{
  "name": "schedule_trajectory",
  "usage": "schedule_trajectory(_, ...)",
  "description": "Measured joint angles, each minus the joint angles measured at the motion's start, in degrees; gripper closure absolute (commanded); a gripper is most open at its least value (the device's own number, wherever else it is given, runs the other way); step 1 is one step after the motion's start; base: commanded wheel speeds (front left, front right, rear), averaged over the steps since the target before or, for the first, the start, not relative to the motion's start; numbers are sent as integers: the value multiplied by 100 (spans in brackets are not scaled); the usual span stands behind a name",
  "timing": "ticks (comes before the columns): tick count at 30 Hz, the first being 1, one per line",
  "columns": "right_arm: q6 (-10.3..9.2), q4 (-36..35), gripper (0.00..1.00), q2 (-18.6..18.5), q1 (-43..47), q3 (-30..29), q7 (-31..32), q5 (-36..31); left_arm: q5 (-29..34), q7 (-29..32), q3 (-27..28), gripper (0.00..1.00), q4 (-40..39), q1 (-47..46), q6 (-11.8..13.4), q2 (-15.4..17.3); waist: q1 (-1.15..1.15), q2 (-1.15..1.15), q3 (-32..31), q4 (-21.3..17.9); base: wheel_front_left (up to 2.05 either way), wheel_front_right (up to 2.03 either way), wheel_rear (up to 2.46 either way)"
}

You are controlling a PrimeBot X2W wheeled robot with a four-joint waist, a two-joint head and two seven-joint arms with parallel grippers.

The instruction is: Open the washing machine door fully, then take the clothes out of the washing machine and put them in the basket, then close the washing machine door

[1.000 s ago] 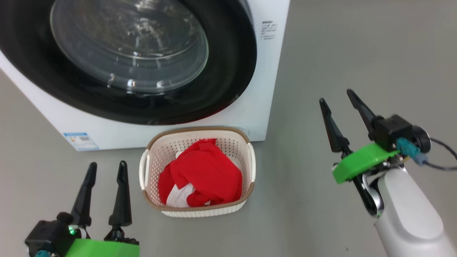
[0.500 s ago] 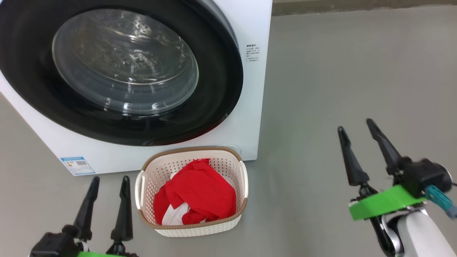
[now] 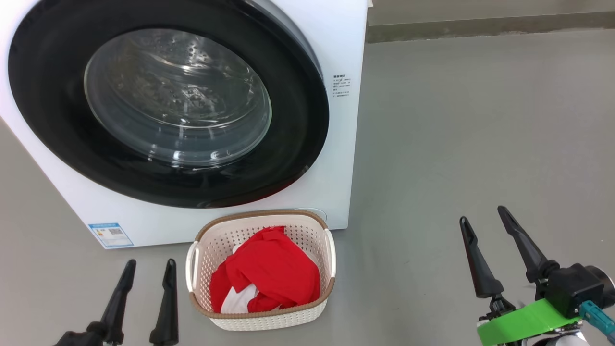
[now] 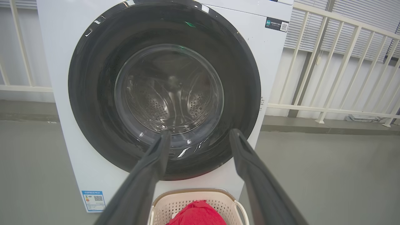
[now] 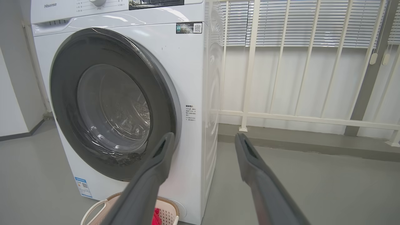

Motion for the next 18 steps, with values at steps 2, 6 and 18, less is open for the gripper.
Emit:
schedule_trajectory(2, 0, -18, 0, 9, 69, 3, 0, -1, 0, 0, 7, 0, -12, 39, 0, -1, 0, 0, -5, -5, 0, 0, 0)
schedule_trajectory(6, 0, -26, 0, 34, 131, 21, 0, -1, 2, 0, 12, 0, -29, 93, 0, -1, 0, 0, -4, -14, 0, 0, 0)
schedule_trajectory(18, 0, 0, 100, 51, 195, 63, 0, 2, 52, 8, -9, 100, -43, 107, 0, -15, 0, 0, -5, -25, 0, 0, 0)
